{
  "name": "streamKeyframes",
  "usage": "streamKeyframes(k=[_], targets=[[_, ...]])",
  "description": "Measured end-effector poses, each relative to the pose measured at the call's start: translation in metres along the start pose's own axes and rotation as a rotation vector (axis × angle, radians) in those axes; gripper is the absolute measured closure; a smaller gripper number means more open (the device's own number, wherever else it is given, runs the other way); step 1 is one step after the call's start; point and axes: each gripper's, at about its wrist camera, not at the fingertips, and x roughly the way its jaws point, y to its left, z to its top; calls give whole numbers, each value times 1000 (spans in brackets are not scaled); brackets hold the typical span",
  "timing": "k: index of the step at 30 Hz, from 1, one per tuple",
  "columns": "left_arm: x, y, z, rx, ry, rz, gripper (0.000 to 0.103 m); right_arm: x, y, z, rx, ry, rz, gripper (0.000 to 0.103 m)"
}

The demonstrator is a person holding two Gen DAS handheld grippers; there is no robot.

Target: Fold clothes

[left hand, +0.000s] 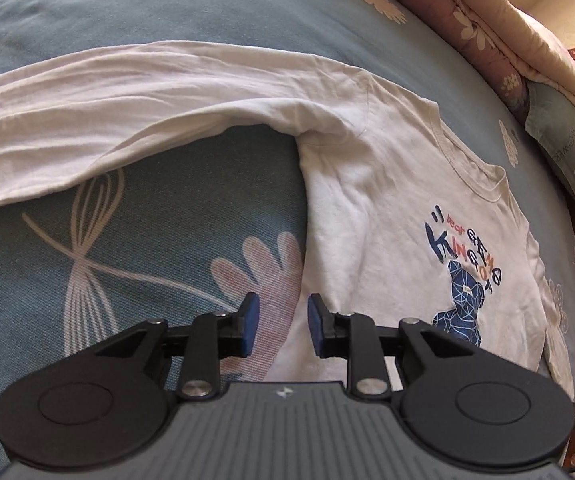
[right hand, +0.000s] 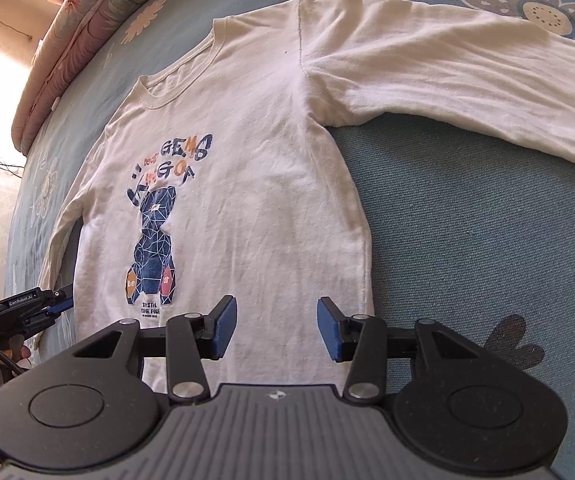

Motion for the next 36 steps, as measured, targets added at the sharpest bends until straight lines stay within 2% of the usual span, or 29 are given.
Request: streamKeyframes(k=[2,6,9,12,17,19,20,22,25,28,29,30,33,36], targets=[[-3,-4,-2,37,-7,18,78,-1,0,0,-3,0,-4,52],[-10,3,-6,0,-8,8,78,-3,0,0,-10,1,-7,52],[-7,-2,-10,54,10,10,78,-1,1,-1,-12,3,-12,52],[-4,-14,-16,151,13,36,76,1,4,-2,-16,5,-9,52],[4,-47,-35,470,13,149,73,5,11,-4,-57,21,-29,51],[7,-58,-41,564,6,182,77,6,12,-4,-60,22,-33,51],[8,-59,-41,574,10,176,87,7,12,-4,-62,23,-35,51],[6,-59,-38,534,25,152,99,7,14,-4,-64,20,-37,51],[-2,-49,-33,497,-8,240,99,6,17,-3,-71,13,-39,51],[-13,-18,-15,357,-7,310,100,1,17,-1,-90,5,-51,51],[-16,-12,-12,347,-6,342,100,-1,15,-1,-91,1,-57,51],[-19,-7,-8,340,2,344,99,-2,13,0,-86,-6,-66,51],[-35,-8,4,297,-45,229,99,-5,13,2,-87,-39,-84,51],[-29,-31,14,336,-84,115,94,-1,29,7,-159,-62,-77,51]])
